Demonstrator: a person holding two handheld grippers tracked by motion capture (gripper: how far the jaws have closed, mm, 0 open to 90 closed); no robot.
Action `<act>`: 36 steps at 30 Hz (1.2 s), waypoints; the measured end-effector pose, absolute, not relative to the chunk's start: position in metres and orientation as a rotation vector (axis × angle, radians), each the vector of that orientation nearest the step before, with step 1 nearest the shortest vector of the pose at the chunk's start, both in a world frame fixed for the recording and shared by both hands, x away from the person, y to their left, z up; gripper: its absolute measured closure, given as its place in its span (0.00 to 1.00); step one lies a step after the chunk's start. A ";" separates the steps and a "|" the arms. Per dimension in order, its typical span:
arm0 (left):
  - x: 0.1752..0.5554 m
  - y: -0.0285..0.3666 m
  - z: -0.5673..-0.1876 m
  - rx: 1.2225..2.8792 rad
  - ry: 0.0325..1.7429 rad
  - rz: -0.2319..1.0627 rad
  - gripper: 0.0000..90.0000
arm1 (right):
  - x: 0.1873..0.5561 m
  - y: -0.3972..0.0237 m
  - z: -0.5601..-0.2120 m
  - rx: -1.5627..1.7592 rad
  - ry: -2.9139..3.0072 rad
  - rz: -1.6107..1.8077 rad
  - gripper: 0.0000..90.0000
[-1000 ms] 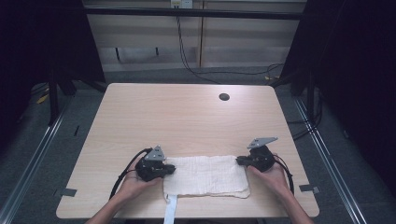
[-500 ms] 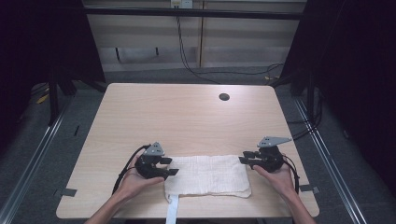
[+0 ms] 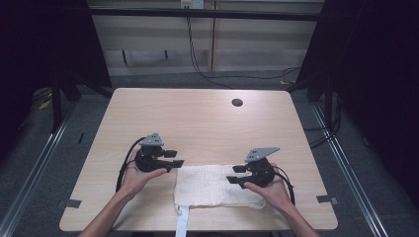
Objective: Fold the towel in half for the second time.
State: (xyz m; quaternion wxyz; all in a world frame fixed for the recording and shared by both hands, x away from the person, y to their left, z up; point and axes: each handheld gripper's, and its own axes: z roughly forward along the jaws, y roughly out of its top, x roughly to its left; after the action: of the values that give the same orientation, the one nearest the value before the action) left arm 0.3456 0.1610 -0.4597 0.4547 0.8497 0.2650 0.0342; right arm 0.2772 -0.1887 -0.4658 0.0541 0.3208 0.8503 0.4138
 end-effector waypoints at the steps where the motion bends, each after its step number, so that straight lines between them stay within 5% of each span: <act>1: 0.346 0.160 -0.460 2.105 0.651 0.118 0.58 | 0.276 -0.185 -0.466 0.967 2.593 1.255 0.55; 5: 0.352 0.158 -0.456 2.099 0.609 0.139 0.68 | 0.270 -0.168 -0.464 0.915 2.630 1.247 0.54; 9: 0.359 0.158 -0.450 2.074 0.637 0.123 0.59 | 0.263 -0.156 -0.460 0.863 2.667 1.277 0.55; 19: 0.362 0.155 -0.458 2.101 0.624 0.036 0.61 | 0.262 -0.098 -0.459 0.693 2.815 1.328 0.53; 30: 0.362 0.161 -0.467 2.121 0.686 0.036 0.45 | 0.269 -0.046 -0.478 0.633 2.890 1.268 0.57; 36: 0.360 0.161 -0.463 2.107 0.688 0.047 0.39 | 0.268 -0.035 -0.494 0.616 2.881 1.174 0.47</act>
State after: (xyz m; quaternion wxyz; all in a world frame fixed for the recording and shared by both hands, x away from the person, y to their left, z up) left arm 0.3595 0.1609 -0.4628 0.4458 0.8507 0.2777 0.0191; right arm 0.2676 -0.0352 -0.4936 -0.0150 0.1941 0.9084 0.3701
